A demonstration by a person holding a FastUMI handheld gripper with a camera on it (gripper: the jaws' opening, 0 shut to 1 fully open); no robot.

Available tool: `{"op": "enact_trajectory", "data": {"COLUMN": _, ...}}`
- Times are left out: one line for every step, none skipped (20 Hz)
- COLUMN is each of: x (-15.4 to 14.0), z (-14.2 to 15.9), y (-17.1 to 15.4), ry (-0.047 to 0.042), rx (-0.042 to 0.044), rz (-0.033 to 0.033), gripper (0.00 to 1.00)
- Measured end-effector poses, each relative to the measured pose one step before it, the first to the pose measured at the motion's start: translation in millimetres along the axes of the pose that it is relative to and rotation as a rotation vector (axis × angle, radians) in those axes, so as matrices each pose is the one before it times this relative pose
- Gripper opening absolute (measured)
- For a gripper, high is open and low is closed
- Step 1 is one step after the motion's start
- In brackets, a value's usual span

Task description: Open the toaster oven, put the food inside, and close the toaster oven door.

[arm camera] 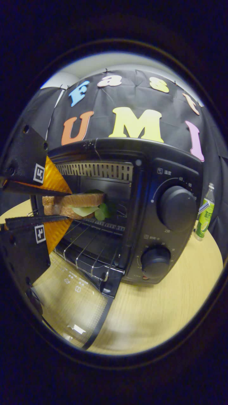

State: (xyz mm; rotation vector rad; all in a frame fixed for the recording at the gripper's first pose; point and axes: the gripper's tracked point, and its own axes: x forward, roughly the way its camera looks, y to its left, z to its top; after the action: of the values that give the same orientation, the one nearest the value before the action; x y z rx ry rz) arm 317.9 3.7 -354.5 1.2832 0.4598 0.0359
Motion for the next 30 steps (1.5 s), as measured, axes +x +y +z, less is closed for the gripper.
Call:
{"op": "enact_trajectory", "data": {"x": 1.56, "z": -4.51, "y": -1.73, "ry": 0.00902, "rx": -0.01544, "rz": -0.0164, "gripper": 0.41}}
{"op": "enact_trajectory", "data": {"x": 3.16, "z": -0.78, "y": 1.81, "ry": -0.00496, "rx": -0.0204, "rz": -0.00546, "gripper": 0.48}}
{"op": "enact_trajectory", "data": {"x": -4.92, "z": 1.12, "y": 5.93, "ry": -0.00689, "rx": -0.02126, "rz": -0.00566, "gripper": 0.55}}
{"op": "enact_trajectory", "data": {"x": -3.61, "z": -2.53, "y": -0.73, "ry": 0.00209, "rx": -0.03515, "rz": -0.02621, "gripper": 0.62}}
{"op": "enact_trajectory", "data": {"x": 1.23, "z": -2.45, "y": -0.61, "ry": 0.00588, "rx": -0.03443, "rz": -0.0191, "gripper": 0.69}}
{"op": "enact_trajectory", "data": {"x": -1.4, "z": -4.22, "y": -1.45, "ry": 0.01391, "rx": -0.03205, "rz": -0.02304, "gripper": 0.76}}
{"op": "enact_trajectory", "data": {"x": -5.65, "z": -5.34, "y": -2.4, "ry": 0.01932, "rx": -0.03653, "rz": -0.02628, "gripper": 0.83}}
{"op": "enact_trajectory", "data": {"x": -5.74, "z": -3.52, "y": -0.1, "ry": 0.01095, "rx": -0.03386, "rz": -0.01968, "gripper": 0.9}}
{"op": "enact_trajectory", "data": {"x": -6.52, "z": -1.17, "y": 3.38, "ry": 0.00104, "rx": -0.02862, "rz": -0.00771, "gripper": 0.97}}
{"op": "enact_trajectory", "data": {"x": -8.11, "z": -2.04, "y": 3.07, "ry": 0.00388, "rx": -0.02932, "rz": -0.01083, "gripper": 0.97}}
{"op": "enact_trajectory", "data": {"x": -7.76, "z": -3.65, "y": 1.56, "ry": 0.01123, "rx": -0.03568, "rz": -0.01506, "gripper": 0.97}}
{"op": "enact_trajectory", "data": {"x": -9.87, "z": -3.96, "y": 2.01, "ry": 0.01218, "rx": -0.0417, "rz": -0.01485, "gripper": 0.97}}
{"op": "enact_trajectory", "data": {"x": -7.14, "z": -5.25, "y": 0.0, "ry": 0.01354, "rx": -0.05003, "rz": -0.01701, "gripper": 0.99}}
{"op": "enact_trajectory", "data": {"x": -10.88, "z": -3.66, "y": 1.64, "ry": 0.0049, "rx": -0.05836, "rz": -0.01429, "gripper": 1.0}}
{"op": "enact_trajectory", "data": {"x": -9.89, "z": -2.04, "y": -0.12, "ry": 0.00327, "rx": -0.06351, "rz": -0.01874, "gripper": 1.0}}
{"op": "enact_trajectory", "data": {"x": -12.36, "z": -2.87, "y": 0.51, "ry": 0.00301, "rx": -0.07587, "rz": -0.0127, "gripper": 1.0}}
{"op": "enact_trajectory", "data": {"x": -10.97, "z": -2.22, "y": 3.93, "ry": -0.00815, "rx": -0.07883, "rz": 0.00256, "gripper": 1.0}}
{"op": "enact_trajectory", "data": {"x": -14.2, "z": -0.6, "y": 5.45, "ry": -0.01285, "rx": -0.08284, "rz": -0.00518, "gripper": 1.0}}
{"op": "enact_trajectory", "data": {"x": -12.63, "z": -0.23, "y": 2.53, "ry": -0.01319, "rx": -0.08099, "rz": -0.01284, "gripper": 1.0}}
{"op": "enact_trajectory", "data": {"x": -13.22, "z": -2.73, "y": 5.12, "ry": -0.01027, "rx": -0.069, "rz": -0.00214, "gripper": 1.0}}
{"op": "enact_trajectory", "data": {"x": -12.98, "z": -3.43, "y": 3.0, "ry": -0.00585, "rx": -0.06155, "rz": 0.00113, "gripper": 1.0}}
{"op": "enact_trajectory", "data": {"x": -15.6, "z": -1.84, "y": 2.71, "ry": -0.01078, "rx": -0.04504, "rz": -0.00467, "gripper": 1.0}}
{"op": "enact_trajectory", "data": {"x": -12.58, "z": -1.51, "y": 0.69, "ry": -0.01572, "rx": -0.03692, "rz": -0.00708, "gripper": 1.0}}
{"op": "enact_trajectory", "data": {"x": -9.22, "z": -4.69, "y": 0.12, "ry": -0.00554, "rx": -0.02484, "rz": -0.00698, "gripper": 1.0}}
{"op": "enact_trajectory", "data": {"x": -7.33, "z": -5.54, "y": 0.14, "ry": 0.00356, "rx": -0.01557, "rz": -0.0033, "gripper": 1.0}}
{"op": "enact_trajectory", "data": {"x": -4.54, "z": -6.99, "y": -1.37, "ry": 0.00644, "rx": -0.00783, "rz": -0.0001, "gripper": 1.0}}
{"op": "enact_trajectory", "data": {"x": -4.07, "z": -7.46, "y": -2.04, "ry": 0.00557, "rx": -0.00948, "rz": -0.00823, "gripper": 1.0}}
{"op": "enact_trajectory", "data": {"x": -3.66, "z": -9.37, "y": -4.07, "ry": 0.00899, "rx": -0.01857, "rz": -0.01484, "gripper": 1.0}}
{"op": "enact_trajectory", "data": {"x": -3.18, "z": -10.79, "y": -4.45, "ry": 0.00963, "rx": -0.01371, "rz": -0.01579, "gripper": 1.0}}
{"op": "enact_trajectory", "data": {"x": -0.4, "z": -9.06, "y": -1.78, "ry": 0.01717, "rx": -0.00414, "rz": -0.00907, "gripper": 1.0}}
